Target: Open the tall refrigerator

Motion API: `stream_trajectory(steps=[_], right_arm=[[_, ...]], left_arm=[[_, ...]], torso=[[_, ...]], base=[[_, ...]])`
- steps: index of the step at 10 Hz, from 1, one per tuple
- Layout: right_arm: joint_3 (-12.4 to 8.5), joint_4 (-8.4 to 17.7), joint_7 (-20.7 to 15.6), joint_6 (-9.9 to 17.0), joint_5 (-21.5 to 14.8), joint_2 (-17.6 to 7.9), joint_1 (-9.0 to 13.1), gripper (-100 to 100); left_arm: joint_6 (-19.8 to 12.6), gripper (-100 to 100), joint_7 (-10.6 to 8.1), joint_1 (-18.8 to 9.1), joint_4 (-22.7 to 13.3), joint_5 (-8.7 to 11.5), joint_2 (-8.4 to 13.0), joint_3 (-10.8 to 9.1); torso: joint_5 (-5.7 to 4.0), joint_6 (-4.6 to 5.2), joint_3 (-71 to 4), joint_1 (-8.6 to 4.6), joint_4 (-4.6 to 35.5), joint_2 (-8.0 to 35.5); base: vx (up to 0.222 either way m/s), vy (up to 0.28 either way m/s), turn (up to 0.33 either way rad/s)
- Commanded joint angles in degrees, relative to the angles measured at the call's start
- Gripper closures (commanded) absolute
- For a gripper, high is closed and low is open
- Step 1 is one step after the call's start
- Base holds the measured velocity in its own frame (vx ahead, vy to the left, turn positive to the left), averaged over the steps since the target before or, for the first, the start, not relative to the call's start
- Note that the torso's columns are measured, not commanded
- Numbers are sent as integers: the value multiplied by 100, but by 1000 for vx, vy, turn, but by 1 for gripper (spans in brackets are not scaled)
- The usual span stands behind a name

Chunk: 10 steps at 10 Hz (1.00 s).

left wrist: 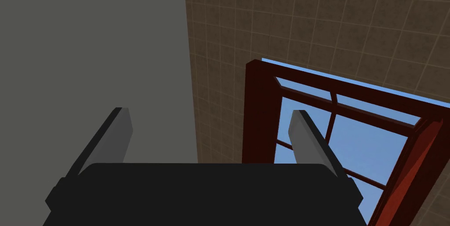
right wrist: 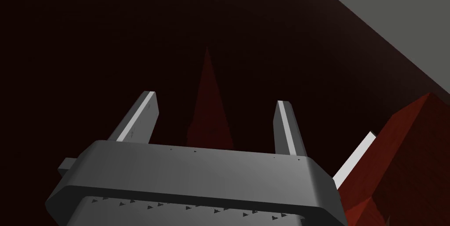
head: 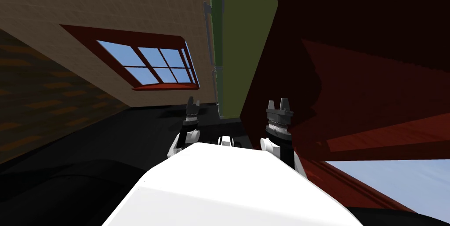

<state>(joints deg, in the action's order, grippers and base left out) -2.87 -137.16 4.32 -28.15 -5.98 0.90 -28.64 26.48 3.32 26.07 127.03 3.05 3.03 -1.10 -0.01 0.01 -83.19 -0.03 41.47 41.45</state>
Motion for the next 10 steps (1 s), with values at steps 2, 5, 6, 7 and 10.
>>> stream_trajectory(steps=[2, 5, 6, 7, 10], right_arm=[[0, 0, 0, 0, 0, 0, -1, 0], [0, 1, 0, 0, 0, 0, -1, 0], [0, 1, 0, 0, 0, 0, -1, 0], [0, 1, 0, 0, 0, 0, -1, 0], [0, 1, 0, 0, 0, 0, -1, 0]], left_arm=[[-479, -100, -35, -406, 67, -24, 369, 21], [-846, -100, -66, -742, 112, -38, 502, 26], [-1058, -100, -83, -935, 139, -46, 556, 28], [-1200, -100, -100, -1096, 169, -57, 602, 28], [-1533, -100, -117, -1367, 203, -68, 639, 27]], torso=[[-2, 0, -141, -5, 70, 65], [2, 0, -138, 6, 81, 82], [2, -1, -134, 6, 83, 90], [0, -1, -134, 1, 83, 89], [0, 0, -137, 2, 82, 85]], base=[[75, -43, 9], [84, -33, 9], [74, -39, 9], [99, -45, 19], [73, -38, 9]])
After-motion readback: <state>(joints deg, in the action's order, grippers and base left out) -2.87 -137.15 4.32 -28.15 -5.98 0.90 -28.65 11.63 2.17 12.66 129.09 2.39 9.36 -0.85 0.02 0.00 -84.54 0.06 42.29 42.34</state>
